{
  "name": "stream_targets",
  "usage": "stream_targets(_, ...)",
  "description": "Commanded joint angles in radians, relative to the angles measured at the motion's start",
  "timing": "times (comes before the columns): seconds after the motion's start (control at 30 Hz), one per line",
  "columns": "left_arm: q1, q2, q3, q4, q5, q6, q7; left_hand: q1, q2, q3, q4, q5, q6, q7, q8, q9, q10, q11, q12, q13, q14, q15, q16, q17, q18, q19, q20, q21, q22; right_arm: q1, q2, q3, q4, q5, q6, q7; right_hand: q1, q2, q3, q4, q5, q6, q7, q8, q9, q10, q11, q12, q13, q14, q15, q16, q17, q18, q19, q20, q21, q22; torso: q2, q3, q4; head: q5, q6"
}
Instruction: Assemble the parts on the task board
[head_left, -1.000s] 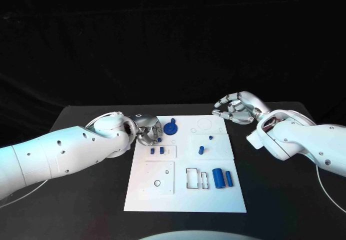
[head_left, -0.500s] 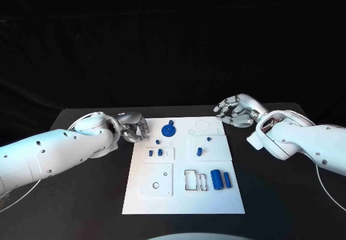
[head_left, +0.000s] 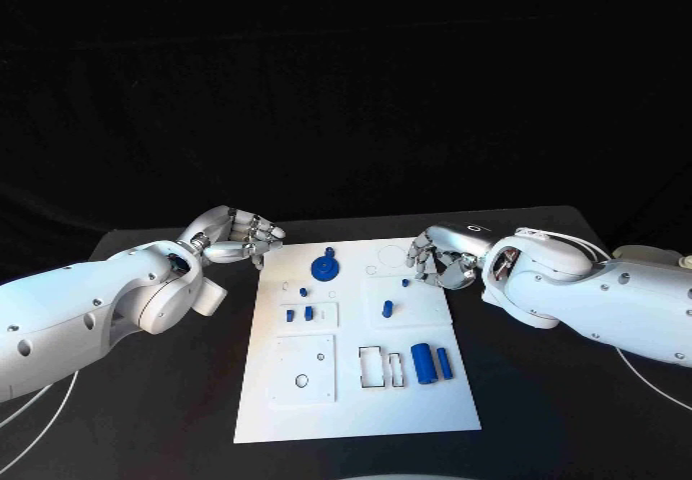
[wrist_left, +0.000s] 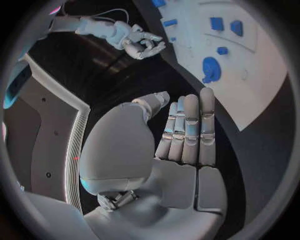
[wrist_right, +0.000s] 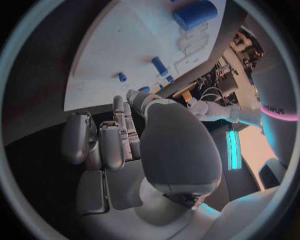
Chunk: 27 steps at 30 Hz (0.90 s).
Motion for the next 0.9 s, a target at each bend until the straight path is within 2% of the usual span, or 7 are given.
stream_targets(0.03,0.000,-0.013,0.000,0.034,0.281,0.009,0.144,-0.014,0.001,-0.012,0.003,0.000,0.001,-0.008,0.005,0.001,0.009,-0.001,0.007,0.003,-0.018,0.001,-0.016,-0.010,0.009,-0.018,0.002,-0.023,-0.012,-0.007,0.010,0.000,0.004,-0.246,0.063,-0.105,-0.017,-0.005,-0.003,0.006,-0.006,0.003,0.001,-0.007,-0.002,0.002,0.004,-0.011,-0.009,0.034,0.000,0.005,0.003,-0.009,0.006,-0.001,0.005,0.055,0.001,-0.0001,0.0005,-0.007,0.001)
stream_targets(0.2,-0.001,-0.032,0.000,0.073,0.341,0.013,0.181,-0.011,0.005,-0.026,0.005,0.001,0.005,-0.007,0.006,0.002,0.014,-0.002,0.013,0.006,-0.034,0.002,-0.036,-0.024,0.009,-0.031,0.005,-0.054,-0.030,-0.015,0.035,-0.001,0.003,-0.300,0.060,-0.138,-0.028,-0.018,-0.003,0.005,-0.010,0.000,0.007,-0.015,-0.004,0.002,0.009,-0.027,-0.023,0.034,0.004,0.008,0.006,-0.011,0.010,0.001,0.012,0.061,0.001,0.0002,-0.0003,-0.012,-0.001)
stream_targets(0.47,-0.001,-0.045,0.000,0.096,0.373,0.004,0.205,-0.008,0.006,-0.027,0.003,0.001,0.006,-0.006,0.007,0.002,0.012,-0.001,0.014,0.006,-0.035,0.002,-0.038,-0.026,0.009,-0.031,0.005,-0.059,-0.033,-0.026,0.072,-0.002,-0.013,-0.329,0.042,-0.156,-0.028,-0.022,0.002,-0.002,-0.007,-0.007,0.013,-0.025,-0.007,-0.001,0.014,-0.043,-0.037,0.036,0.009,0.013,0.013,-0.014,0.018,0.004,0.026,0.071,0.000,0.0012,0.0006,-0.014,-0.004)
stream_targets(0.63,-0.001,-0.050,0.000,0.100,0.379,0.000,0.204,-0.006,0.006,-0.029,0.003,0.001,0.006,-0.005,0.007,0.001,0.011,-0.001,0.013,0.006,-0.035,0.003,-0.039,-0.027,0.009,-0.030,0.005,-0.061,-0.034,-0.037,0.089,-0.002,-0.021,-0.330,0.037,-0.151,-0.023,-0.015,0.012,-0.008,-0.007,-0.003,0.013,-0.027,-0.007,0.006,0.014,-0.047,-0.043,0.038,0.009,0.020,0.023,-0.018,0.026,0.006,0.042,0.083,0.001,0.0017,0.0024,-0.009,-0.008)
stream_targets(0.7,-0.001,-0.051,0.000,0.101,0.380,-0.002,0.203,-0.006,0.006,-0.029,0.003,0.001,0.006,-0.005,0.007,0.001,0.011,-0.001,0.013,0.006,-0.035,0.003,-0.039,-0.027,0.009,-0.030,0.005,-0.061,-0.034,-0.041,0.095,-0.002,-0.022,-0.328,0.040,-0.148,-0.016,-0.006,0.027,-0.018,-0.022,0.006,0.010,-0.026,-0.006,0.019,0.011,-0.049,-0.048,0.041,0.007,0.027,0.033,-0.021,0.035,0.006,0.059,0.094,0.000,0.0016,0.0012,-0.007,-0.011)
stream_targets(0.9,-0.001,-0.053,0.000,0.101,0.382,-0.007,0.198,-0.001,0.008,-0.030,0.000,0.002,0.006,-0.003,0.006,0.001,0.008,0.001,0.013,0.006,-0.034,0.003,-0.040,-0.029,0.009,-0.028,0.005,-0.065,-0.036,-0.047,0.105,-0.002,-0.031,-0.325,0.055,-0.147,-0.014,0.004,0.050,-0.031,-0.025,0.024,0.005,-0.023,-0.003,0.040,0.006,-0.053,-0.057,0.042,0.002,0.032,0.038,-0.025,0.046,0.005,0.080,0.109,0.000,0.0008,0.0005,-0.006,-0.013)
